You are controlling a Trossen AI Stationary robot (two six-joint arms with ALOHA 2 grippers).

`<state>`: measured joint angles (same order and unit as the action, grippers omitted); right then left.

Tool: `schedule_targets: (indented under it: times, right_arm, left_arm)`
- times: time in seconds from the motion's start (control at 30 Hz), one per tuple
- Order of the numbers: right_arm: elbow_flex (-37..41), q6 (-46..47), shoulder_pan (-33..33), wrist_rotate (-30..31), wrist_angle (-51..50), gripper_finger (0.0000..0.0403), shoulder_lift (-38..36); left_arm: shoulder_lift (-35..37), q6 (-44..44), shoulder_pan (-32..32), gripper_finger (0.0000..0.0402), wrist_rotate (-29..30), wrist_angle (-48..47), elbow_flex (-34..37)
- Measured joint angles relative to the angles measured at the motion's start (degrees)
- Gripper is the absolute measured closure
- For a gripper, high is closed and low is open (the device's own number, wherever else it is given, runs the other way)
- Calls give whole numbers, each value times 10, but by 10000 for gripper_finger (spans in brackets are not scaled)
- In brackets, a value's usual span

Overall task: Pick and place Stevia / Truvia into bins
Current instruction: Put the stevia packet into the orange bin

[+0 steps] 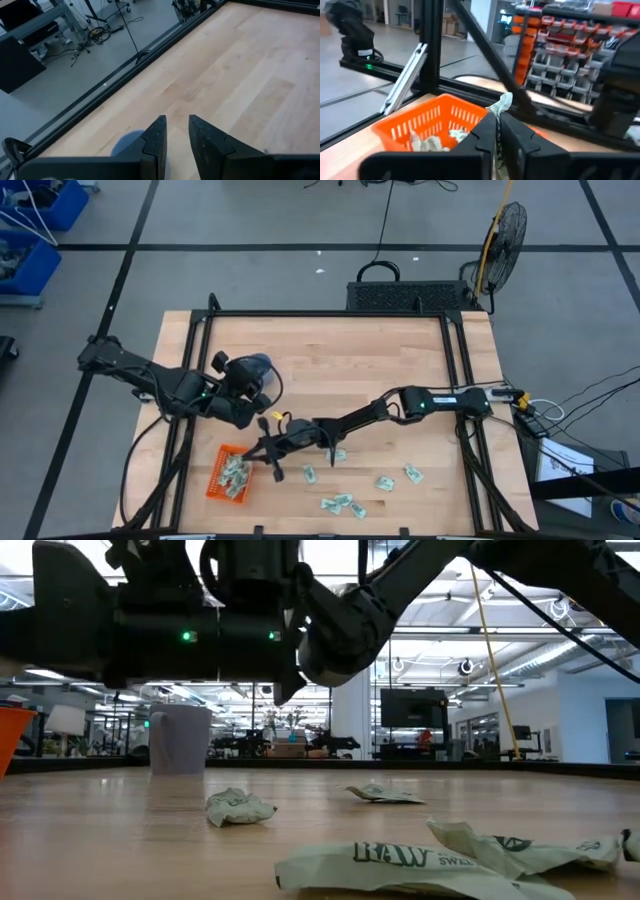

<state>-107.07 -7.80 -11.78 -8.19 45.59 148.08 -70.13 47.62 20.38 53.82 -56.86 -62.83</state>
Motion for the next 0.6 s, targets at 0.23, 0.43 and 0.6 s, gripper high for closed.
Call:
schedule_targets:
  times: [0.23, 0.43, 0.6]
  right_arm:
    - [-3, -2, 6, -7, -47, 315, 0]
    - [-3, -2, 7, -6, -43, 286, -5]
    - [-3, -28, 4, -8, -136, 288, -46]
  left_arm:
    - [0, 1, 0, 314, 0, 0, 0]
    - [0, 5, 0, 314, -5, 0, 0]
    - [0, 8, 0, 314, -28, 0, 0]
